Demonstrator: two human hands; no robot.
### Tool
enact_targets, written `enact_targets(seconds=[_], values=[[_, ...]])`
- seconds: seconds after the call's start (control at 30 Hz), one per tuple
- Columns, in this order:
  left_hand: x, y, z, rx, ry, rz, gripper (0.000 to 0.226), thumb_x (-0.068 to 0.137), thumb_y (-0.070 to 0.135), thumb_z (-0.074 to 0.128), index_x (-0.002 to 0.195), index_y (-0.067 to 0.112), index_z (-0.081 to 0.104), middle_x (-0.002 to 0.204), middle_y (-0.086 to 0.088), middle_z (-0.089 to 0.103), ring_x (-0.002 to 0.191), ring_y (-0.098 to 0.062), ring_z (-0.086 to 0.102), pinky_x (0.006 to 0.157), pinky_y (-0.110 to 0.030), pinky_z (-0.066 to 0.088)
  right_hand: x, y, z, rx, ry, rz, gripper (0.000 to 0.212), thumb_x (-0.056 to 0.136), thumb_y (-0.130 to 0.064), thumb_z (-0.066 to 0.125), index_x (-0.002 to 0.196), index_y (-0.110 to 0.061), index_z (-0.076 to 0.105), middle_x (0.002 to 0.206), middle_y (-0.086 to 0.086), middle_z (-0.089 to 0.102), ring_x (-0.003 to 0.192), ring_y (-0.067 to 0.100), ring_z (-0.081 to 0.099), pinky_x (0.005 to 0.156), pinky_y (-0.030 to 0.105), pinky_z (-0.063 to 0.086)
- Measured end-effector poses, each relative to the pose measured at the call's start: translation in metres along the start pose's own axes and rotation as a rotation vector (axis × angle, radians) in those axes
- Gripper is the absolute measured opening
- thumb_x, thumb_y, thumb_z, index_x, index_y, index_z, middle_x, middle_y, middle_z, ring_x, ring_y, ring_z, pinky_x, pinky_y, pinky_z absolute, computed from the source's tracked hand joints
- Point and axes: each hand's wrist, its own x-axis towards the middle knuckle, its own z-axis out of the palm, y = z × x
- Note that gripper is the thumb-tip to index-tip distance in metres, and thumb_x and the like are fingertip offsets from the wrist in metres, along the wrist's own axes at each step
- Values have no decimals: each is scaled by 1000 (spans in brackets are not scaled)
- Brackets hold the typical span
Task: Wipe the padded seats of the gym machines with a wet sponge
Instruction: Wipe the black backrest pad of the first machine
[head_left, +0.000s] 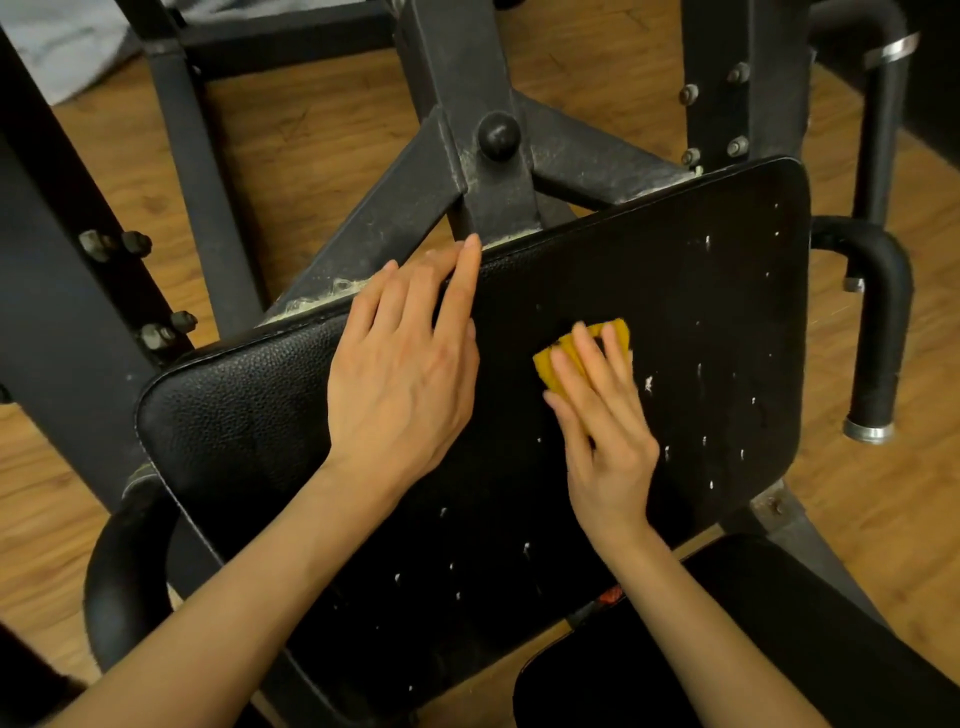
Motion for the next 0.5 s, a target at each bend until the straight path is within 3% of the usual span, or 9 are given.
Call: enact_targets(seconds=[0.17,0.37,0.5], values=[[-1,1,0,12,-36,0,54,101,23,34,153,9,26,138,-10,49,125,-27,46,116,-37,24,80,-23,19,27,102,-34,34,98,-9,52,131,-3,55,144,16,48,143,34,31,119,53,20],[1,1,-2,24,-50,-9,55,101,25,32,154,10,25,136,-10,50,124,-26,47,116,-37,24,-6,-3,0,-90,-90,-130,41,98,-15,50,138,-12,45,148,4,41,145,25,29,120,48,19],[0,1,-3,19,-43,-3,55,101,24,32,154,9,25,135,-8,50,124,-24,47,117,-36,23,61,-18,10,13,-15,-96,38,96,-11,53,134,-8,51,145,10,46,144,29,31,120,51,20]])
